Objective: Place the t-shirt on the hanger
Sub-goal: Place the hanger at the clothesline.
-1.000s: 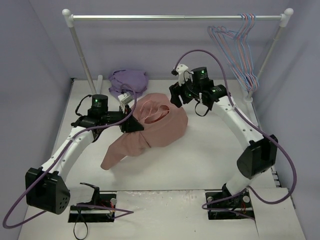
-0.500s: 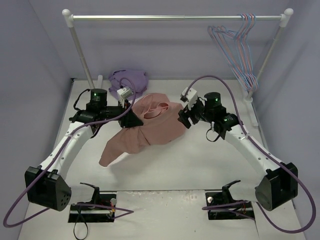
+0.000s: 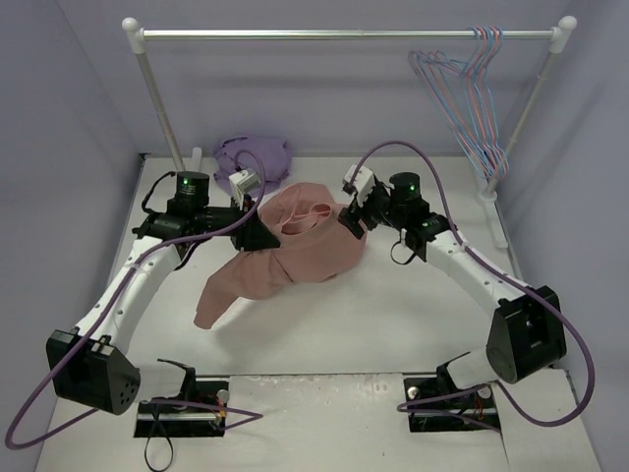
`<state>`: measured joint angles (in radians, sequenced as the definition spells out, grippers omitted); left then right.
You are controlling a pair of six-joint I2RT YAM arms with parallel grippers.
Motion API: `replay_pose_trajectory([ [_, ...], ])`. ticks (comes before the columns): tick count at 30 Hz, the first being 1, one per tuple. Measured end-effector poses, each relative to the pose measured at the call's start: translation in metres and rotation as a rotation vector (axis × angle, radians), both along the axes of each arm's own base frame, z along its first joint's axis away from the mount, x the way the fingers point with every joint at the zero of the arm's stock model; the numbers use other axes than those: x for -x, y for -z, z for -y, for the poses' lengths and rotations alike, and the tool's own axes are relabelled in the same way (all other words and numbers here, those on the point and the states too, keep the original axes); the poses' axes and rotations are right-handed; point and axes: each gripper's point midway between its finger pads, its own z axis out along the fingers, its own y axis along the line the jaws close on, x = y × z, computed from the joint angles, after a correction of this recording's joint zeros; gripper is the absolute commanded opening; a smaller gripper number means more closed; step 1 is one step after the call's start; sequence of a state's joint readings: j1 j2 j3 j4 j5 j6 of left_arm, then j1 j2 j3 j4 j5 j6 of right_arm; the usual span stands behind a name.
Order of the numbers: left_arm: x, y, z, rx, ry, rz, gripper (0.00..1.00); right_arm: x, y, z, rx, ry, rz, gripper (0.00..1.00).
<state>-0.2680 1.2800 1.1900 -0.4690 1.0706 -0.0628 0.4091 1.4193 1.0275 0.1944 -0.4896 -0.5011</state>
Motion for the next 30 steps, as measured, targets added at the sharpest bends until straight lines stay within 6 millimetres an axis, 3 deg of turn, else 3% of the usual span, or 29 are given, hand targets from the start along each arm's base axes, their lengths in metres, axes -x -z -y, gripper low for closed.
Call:
replay_pose_trajectory([
  [8,0.001,-0.010,0.000,0.004,0.007,0.010,0.00,-0.008,0.002,-0.019,-0.018,-0.087,-0.011,0.68],
  [19,0.011,-0.014,0.001,0.011,0.055,-0.001,0.00,-0.012,-0.025,-0.039,-0.050,-0.205,0.014,0.53],
  [27,0.013,-0.017,0.002,0.011,0.088,-0.014,0.00,0.003,-0.024,-0.050,-0.057,-0.297,-0.016,0.52],
  [28,0.013,-0.018,0.002,0.011,0.090,-0.016,0.00,0.005,-0.023,-0.052,-0.058,-0.306,-0.018,0.50],
  [30,0.013,-0.019,0.002,0.009,0.095,-0.018,0.00,0.009,-0.024,-0.056,-0.058,-0.332,-0.018,0.35],
])
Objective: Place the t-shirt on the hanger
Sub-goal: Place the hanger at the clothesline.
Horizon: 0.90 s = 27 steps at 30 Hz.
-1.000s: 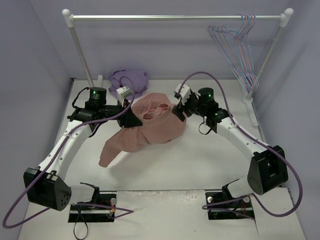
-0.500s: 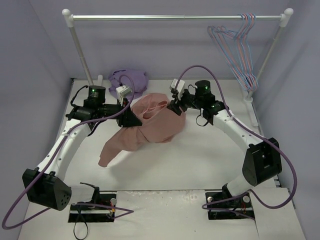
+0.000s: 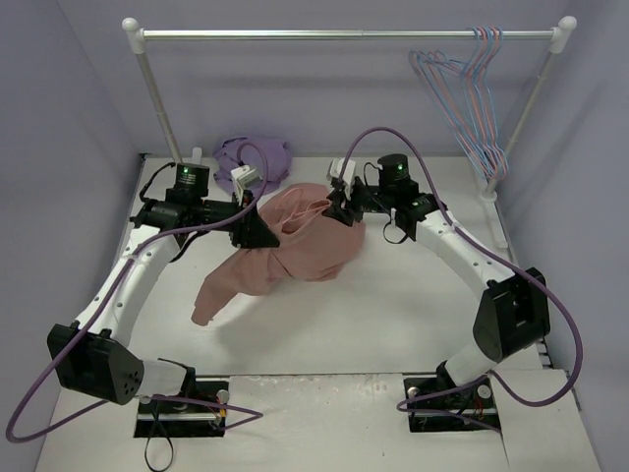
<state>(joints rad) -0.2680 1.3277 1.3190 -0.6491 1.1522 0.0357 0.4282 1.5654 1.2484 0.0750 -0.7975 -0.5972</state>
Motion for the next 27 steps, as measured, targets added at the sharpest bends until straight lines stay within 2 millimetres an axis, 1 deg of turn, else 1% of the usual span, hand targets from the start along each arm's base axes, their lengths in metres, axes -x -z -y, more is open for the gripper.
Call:
replay_pose_trajectory([
  [1,0.000,-0.001,0.000,-0.001,0.002,0.002,0.00,0.002,-0.001,-0.002,-0.001,-0.013,0.000,0.29],
  [2,-0.001,-0.001,0.000,-0.003,0.003,0.005,0.00,0.004,-0.001,-0.003,0.000,-0.021,-0.002,0.16],
  [3,-0.001,-0.002,0.000,-0.003,0.003,0.007,0.00,0.006,-0.001,-0.005,0.002,-0.033,0.000,0.09],
  [5,-0.004,-0.003,-0.003,-0.012,-0.013,0.009,0.00,0.009,0.002,-0.005,0.016,-0.051,0.002,0.00],
  [8,-0.013,-0.005,-0.009,-0.036,-0.051,0.039,0.00,0.015,0.008,-0.003,0.037,-0.069,-0.017,0.00],
  [11,-0.017,-0.001,-0.012,-0.080,-0.078,0.059,0.00,0.017,0.011,0.001,0.052,-0.062,-0.031,0.00],
  [12,-0.021,0.001,-0.015,-0.105,-0.094,0.071,0.11,0.019,0.010,0.004,0.056,-0.058,-0.036,0.00],
  [13,-0.024,0.002,-0.017,-0.126,-0.111,0.082,0.14,0.020,0.008,0.007,0.058,-0.053,-0.038,0.00],
  [14,-0.028,0.004,-0.019,-0.153,-0.131,0.097,0.16,0.021,0.004,0.011,0.057,-0.044,-0.033,0.00],
  [15,-0.032,0.005,-0.022,-0.178,-0.150,0.114,0.21,0.022,-0.002,0.016,0.058,-0.032,-0.022,0.00],
  [17,-0.042,0.006,-0.032,-0.242,-0.211,0.143,0.22,0.021,-0.016,0.030,0.070,0.009,0.008,0.00],
  [20,-0.060,0.001,-0.051,-0.325,-0.317,0.200,0.32,0.018,-0.044,0.049,0.076,0.061,0.069,0.00],
  [21,-0.066,-0.003,-0.058,-0.355,-0.360,0.223,0.36,0.017,-0.053,0.055,0.080,0.082,0.092,0.00],
  [22,-0.073,-0.007,-0.067,-0.382,-0.407,0.243,0.38,0.015,-0.060,0.062,0.085,0.107,0.113,0.00],
  [23,-0.080,-0.011,-0.078,-0.408,-0.459,0.263,0.45,0.013,-0.065,0.071,0.096,0.135,0.126,0.00],
  [24,-0.084,-0.016,-0.086,-0.427,-0.501,0.279,0.45,0.013,-0.070,0.076,0.098,0.150,0.136,0.00],
  [25,-0.090,-0.021,-0.096,-0.451,-0.558,0.294,0.49,0.012,-0.073,0.082,0.105,0.168,0.139,0.00],
  [27,-0.097,-0.030,-0.111,-0.488,-0.646,0.322,0.51,0.009,-0.078,0.091,0.119,0.200,0.145,0.00],
])
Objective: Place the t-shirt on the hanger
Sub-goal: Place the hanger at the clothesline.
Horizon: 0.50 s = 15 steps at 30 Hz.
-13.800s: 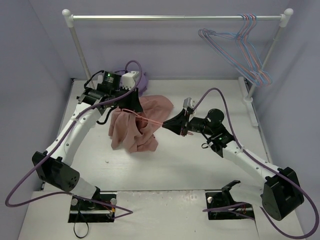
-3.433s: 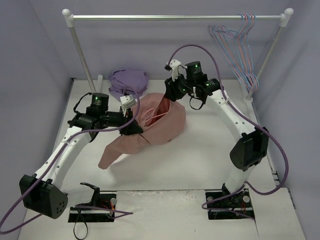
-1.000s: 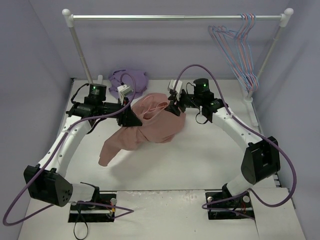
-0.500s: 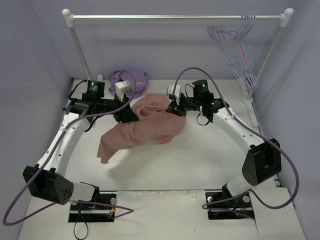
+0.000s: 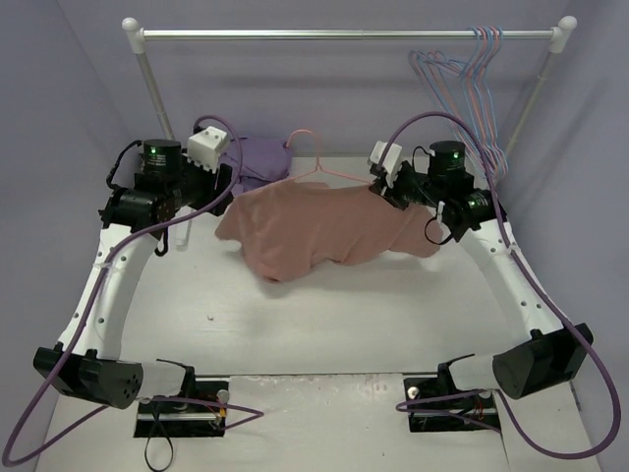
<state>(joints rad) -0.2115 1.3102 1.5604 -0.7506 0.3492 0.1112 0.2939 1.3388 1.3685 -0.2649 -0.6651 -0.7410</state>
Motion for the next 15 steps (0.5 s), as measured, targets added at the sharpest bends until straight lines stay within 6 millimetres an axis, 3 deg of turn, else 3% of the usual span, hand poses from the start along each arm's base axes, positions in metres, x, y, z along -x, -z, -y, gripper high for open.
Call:
replay_pose_trajectory([
  [4,-0.010,-0.011,-0.028,-0.055,-0.174,0.047,0.56,-0.005,-0.017,0.006,0.005,0.044,0.018,0.00],
  [7,-0.013,-0.016,-0.044,-0.081,-0.273,0.065,0.56,-0.014,-0.065,0.005,-0.042,0.073,0.079,0.00],
  [11,-0.015,-0.030,-0.056,-0.074,-0.361,0.096,0.57,-0.026,-0.194,0.003,-0.199,0.109,0.326,0.00],
  [15,-0.011,-0.046,-0.061,-0.050,-0.406,0.133,0.57,0.001,-0.304,0.012,-0.389,0.124,0.580,0.00],
])
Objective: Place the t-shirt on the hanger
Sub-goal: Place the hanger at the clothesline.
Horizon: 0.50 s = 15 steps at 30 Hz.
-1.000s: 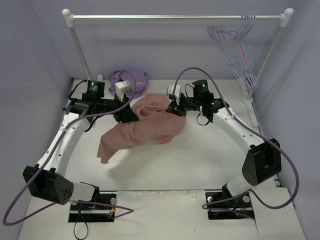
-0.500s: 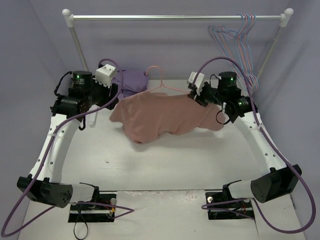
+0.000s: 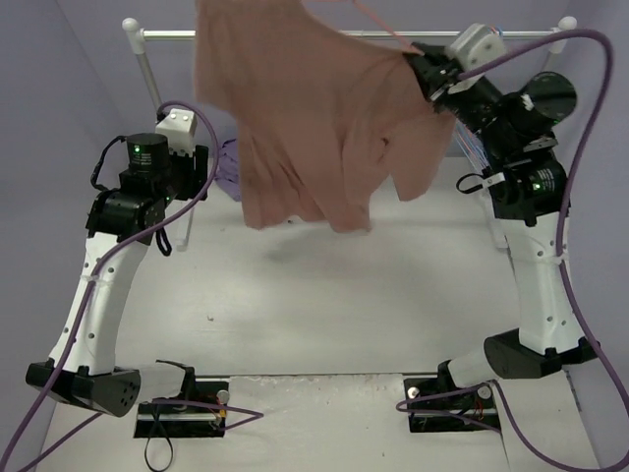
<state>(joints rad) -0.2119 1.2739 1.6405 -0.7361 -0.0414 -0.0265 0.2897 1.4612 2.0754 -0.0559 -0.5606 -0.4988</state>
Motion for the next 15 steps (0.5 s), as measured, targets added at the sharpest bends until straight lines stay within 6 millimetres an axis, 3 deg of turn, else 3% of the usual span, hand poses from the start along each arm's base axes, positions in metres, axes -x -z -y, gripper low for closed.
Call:
replay_pose_trajectory([
  [2,0.003,-0.005,-0.002,0.008,-0.012,0.015,0.57,0.018,-0.030,0.003,-0.059,-0.022,0.076,0.00],
  [4,0.007,-0.010,-0.003,0.017,-0.018,0.028,0.57,0.032,-0.045,0.001,-0.086,-0.062,0.112,0.00],
  [7,0.011,-0.014,-0.003,0.032,-0.024,0.041,0.57,0.031,-0.032,0.000,-0.103,-0.066,0.070,0.00],
  [11,0.013,-0.009,-0.004,0.048,-0.038,0.032,0.57,-0.005,0.039,0.005,-0.106,0.022,-0.148,0.00],
  [15,0.013,0.005,-0.004,0.072,-0.067,0.000,0.57,-0.043,0.142,0.021,-0.092,0.177,-0.431,0.00],
])
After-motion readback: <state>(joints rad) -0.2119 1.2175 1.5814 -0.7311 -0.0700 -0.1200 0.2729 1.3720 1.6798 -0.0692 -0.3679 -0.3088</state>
